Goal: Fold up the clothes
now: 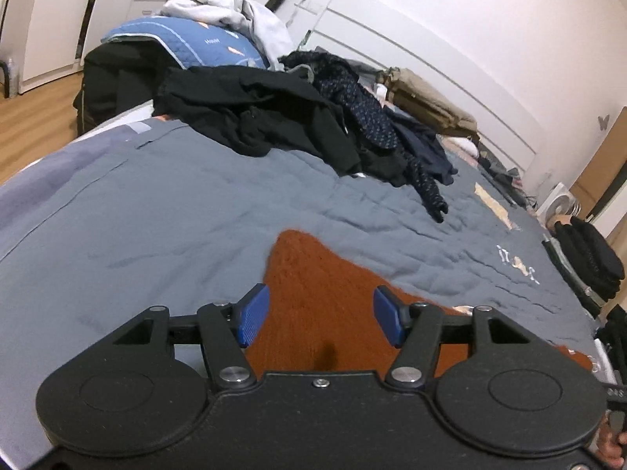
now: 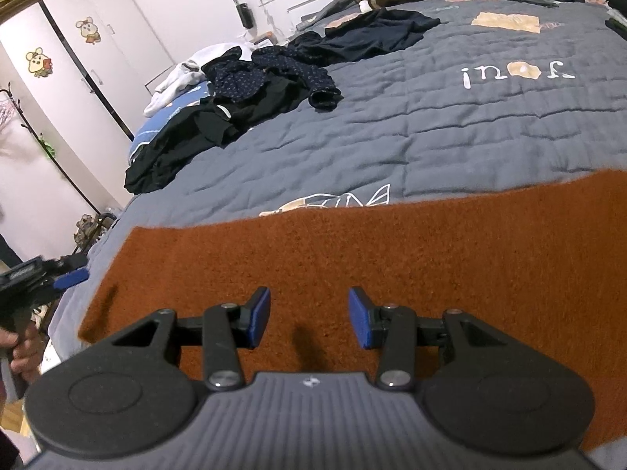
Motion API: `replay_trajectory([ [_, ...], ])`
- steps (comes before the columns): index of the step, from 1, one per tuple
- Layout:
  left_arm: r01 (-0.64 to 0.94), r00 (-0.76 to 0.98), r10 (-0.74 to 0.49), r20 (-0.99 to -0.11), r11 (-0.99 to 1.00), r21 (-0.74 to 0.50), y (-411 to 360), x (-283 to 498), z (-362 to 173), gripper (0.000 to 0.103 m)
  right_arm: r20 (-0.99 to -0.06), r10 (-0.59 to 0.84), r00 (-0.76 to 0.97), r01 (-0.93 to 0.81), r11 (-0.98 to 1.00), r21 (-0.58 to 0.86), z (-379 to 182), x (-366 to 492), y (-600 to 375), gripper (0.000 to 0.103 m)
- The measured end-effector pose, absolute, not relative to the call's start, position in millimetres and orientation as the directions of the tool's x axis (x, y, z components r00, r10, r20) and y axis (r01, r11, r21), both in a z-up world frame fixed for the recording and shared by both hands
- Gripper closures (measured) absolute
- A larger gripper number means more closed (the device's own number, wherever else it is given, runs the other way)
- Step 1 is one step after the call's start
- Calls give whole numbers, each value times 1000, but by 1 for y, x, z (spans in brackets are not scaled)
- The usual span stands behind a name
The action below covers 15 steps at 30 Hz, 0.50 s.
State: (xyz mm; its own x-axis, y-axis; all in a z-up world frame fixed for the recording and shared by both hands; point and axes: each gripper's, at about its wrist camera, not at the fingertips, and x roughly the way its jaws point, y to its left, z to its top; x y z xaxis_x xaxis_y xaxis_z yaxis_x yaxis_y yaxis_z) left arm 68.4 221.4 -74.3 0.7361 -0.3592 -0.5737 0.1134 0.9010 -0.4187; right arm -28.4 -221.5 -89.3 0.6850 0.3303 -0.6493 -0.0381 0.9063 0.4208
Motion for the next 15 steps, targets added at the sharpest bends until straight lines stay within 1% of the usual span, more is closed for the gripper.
replay_trajectory([
  [9,101,714,-348,-607,910,-403,216,111,-89,45,-639,343,689,-56,904,424,-91,-27,-225,60],
  [15,102,688,-366,-627,904,-416,209,128,-102,47,-638,341,691,-48,902,430,-92,-27,-232,60],
])
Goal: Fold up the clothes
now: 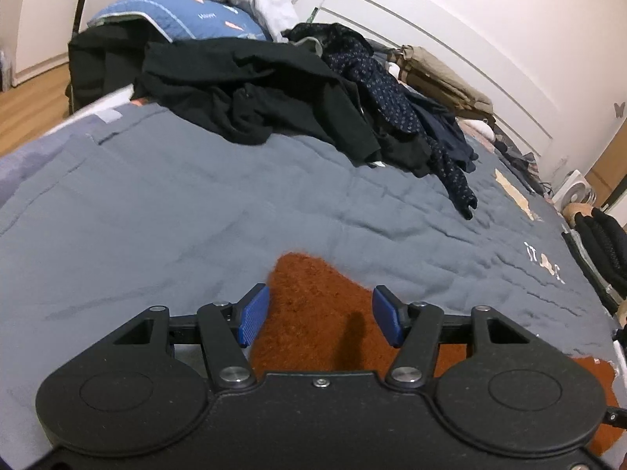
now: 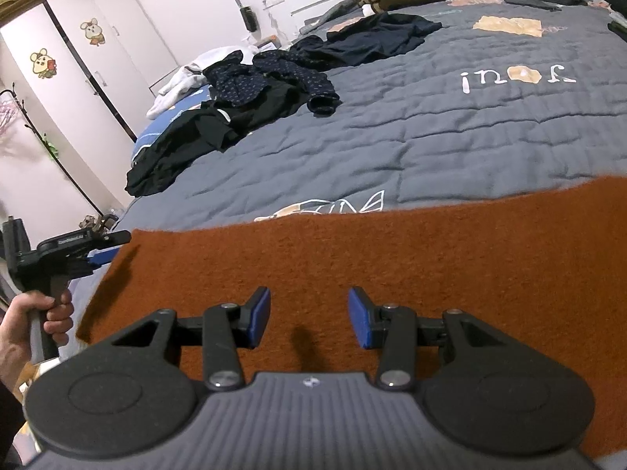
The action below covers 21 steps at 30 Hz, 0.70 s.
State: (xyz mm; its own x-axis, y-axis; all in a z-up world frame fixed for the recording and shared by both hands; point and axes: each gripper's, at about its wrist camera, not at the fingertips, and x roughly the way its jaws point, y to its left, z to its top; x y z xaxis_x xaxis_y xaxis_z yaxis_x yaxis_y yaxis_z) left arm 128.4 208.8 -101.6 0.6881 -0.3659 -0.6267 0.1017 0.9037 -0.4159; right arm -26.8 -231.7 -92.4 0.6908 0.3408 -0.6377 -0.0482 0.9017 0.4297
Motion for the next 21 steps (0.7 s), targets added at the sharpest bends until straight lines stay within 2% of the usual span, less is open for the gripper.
replay_trajectory([
  [1,102,685,-368,-629,903,-417,208,130,-104,49,-639,340,690,-45,901,431,-93,-27,-233,60],
  [2,102,679,-373,-633,901,-422,207,132,-106,65,-641,339,689,-41,900,433,-94,-27,-234,60],
  [3,94,677,-376,-632,897,-432,207,132,-108,74,-642,338,688,-39,901,432,-95,-27,-236,60],
  [5,70,680,-377,-629,887,-456,208,134,-113,86,-646,334,687,-34,902,431,-95,-27,-238,60],
  [8,78,716,-368,-594,887,-456,207,131,-108,91,-649,331,686,-26,902,432,-96,-29,-242,60],
  [12,82,783,-327,-529,897,-434,207,127,-93,92,-639,321,699,-20,902,431,-94,-32,-249,60],
  [15,61,767,-320,-556,899,-434,206,131,-97,92,-631,310,711,-8,901,434,-92,-34,-256,60],
  [19,31,743,-271,-613,927,-373,199,133,-103,80,-631,294,718,11,902,432,-91,-36,-266,60],
  [21,53,750,-282,-598,927,-370,195,129,-96,70,-628,286,724,19,901,433,-89,-37,-272,60],
])
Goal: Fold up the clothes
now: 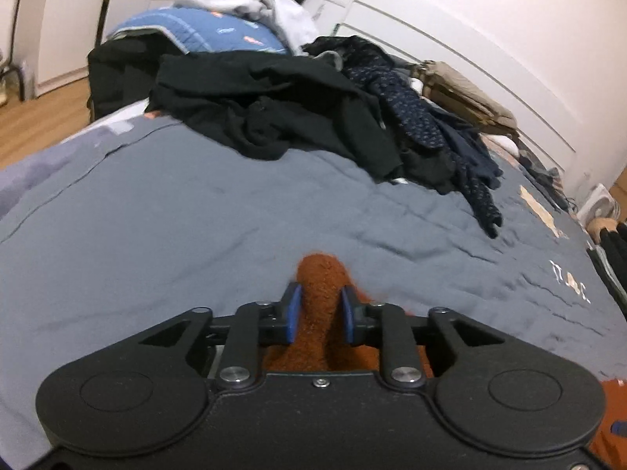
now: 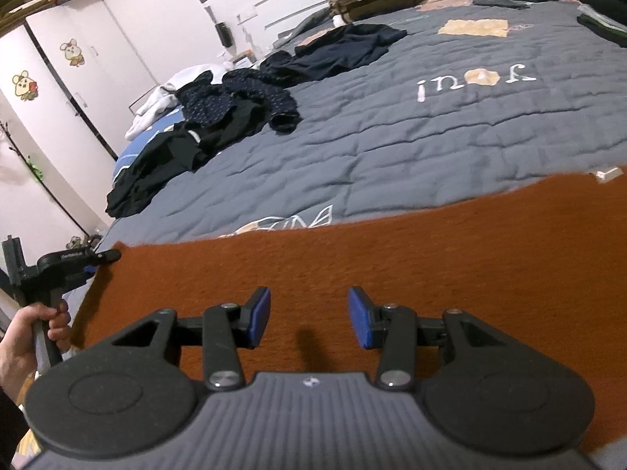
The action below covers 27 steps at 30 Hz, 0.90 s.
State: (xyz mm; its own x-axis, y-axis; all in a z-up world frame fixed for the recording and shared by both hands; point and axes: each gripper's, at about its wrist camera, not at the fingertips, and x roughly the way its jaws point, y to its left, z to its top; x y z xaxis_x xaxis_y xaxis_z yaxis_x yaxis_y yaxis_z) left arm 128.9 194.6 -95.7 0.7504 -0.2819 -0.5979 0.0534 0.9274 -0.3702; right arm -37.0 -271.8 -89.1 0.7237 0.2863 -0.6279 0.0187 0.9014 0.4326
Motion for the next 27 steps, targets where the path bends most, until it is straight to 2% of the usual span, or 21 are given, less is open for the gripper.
replay_trajectory([
  [1,68,756,-291,-587,926,-371,192,126,-91,61,-625,283,728,21,901,433,-88,-38,-275,60],
  [4,112,763,-311,-566,927,-358,179,117,-79,59,-622,265,737,40,901,431,-84,-39,-285,60],
  [8,198,752,-359,-553,923,-329,147,94,-63,46,-631,243,736,73,899,432,-83,-43,-299,60],
  [14,312,711,-418,-565,908,-279,91,62,-54,36,-635,230,738,77,905,418,-80,-53,-308,60],
  [16,327,707,-419,-569,908,-262,75,51,-54,35,-634,233,738,70,907,415,-78,-58,-309,60],
  [18,335,696,-422,-581,906,-258,61,40,-56,27,-634,236,736,63,909,412,-77,-62,-310,60],
  [20,341,688,-424,-589,905,-253,51,29,-59,14,-634,239,735,57,910,410,-76,-66,-311,60],
  [24,350,682,-415,-603,908,-230,36,10,-63,9,-632,249,734,42,912,408,-73,-75,-311,60],
  [27,337,686,-401,-607,915,-224,31,-4,-64,0,-627,255,736,28,914,405,-69,-82,-310,60],
])
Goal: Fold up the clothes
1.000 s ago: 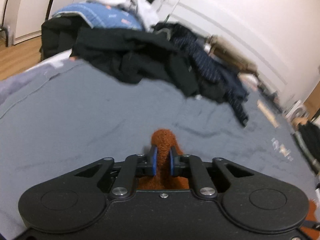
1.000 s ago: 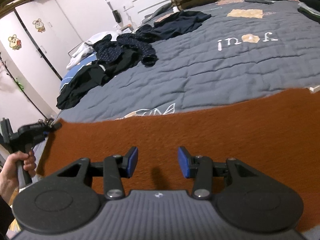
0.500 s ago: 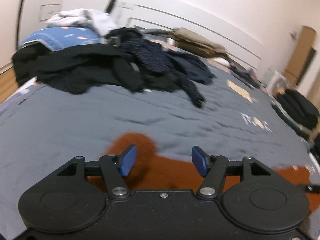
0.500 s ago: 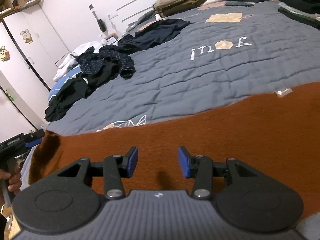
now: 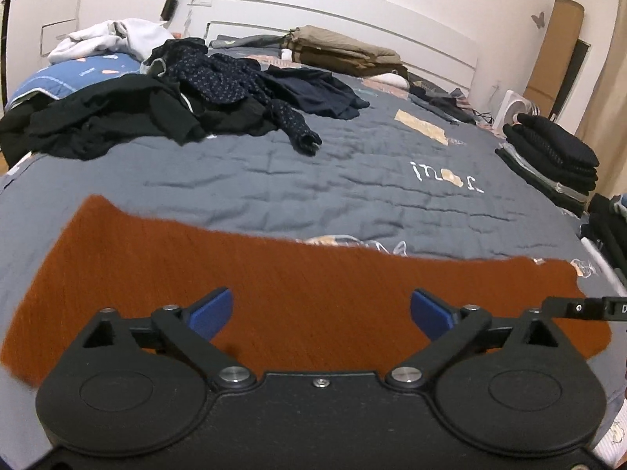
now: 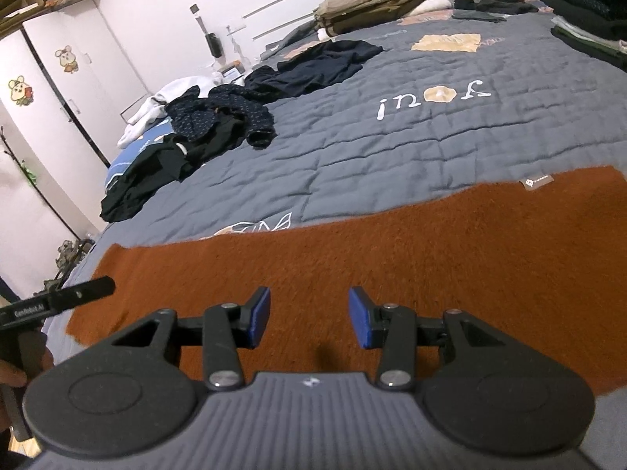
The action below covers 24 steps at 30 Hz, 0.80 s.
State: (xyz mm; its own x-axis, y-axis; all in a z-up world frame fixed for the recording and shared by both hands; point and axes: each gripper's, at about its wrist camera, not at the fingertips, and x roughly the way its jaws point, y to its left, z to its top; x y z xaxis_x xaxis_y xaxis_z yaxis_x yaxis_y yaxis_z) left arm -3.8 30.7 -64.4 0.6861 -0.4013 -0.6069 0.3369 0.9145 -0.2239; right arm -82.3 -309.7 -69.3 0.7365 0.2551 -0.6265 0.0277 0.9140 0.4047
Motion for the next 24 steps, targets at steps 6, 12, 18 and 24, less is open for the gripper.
replay_trajectory([
  [6,320,688,-361,-629,930,-183,23,-25,-66,0,-618,262,741,-1,921,389,-62,-96,-305,60],
  [12,299,708,-340,-620,938,-172,22,-44,-64,0,-625,264,734,-21,930,368,-58,-107,-297,60],
  [18,285,737,-325,-593,945,-163,21,-57,-60,0,-617,270,739,-43,933,357,-51,-120,-288,60],
  [24,269,765,-252,-592,961,-62,15,-68,-58,0,-624,250,740,-33,941,338,-48,-130,-285,60],
])
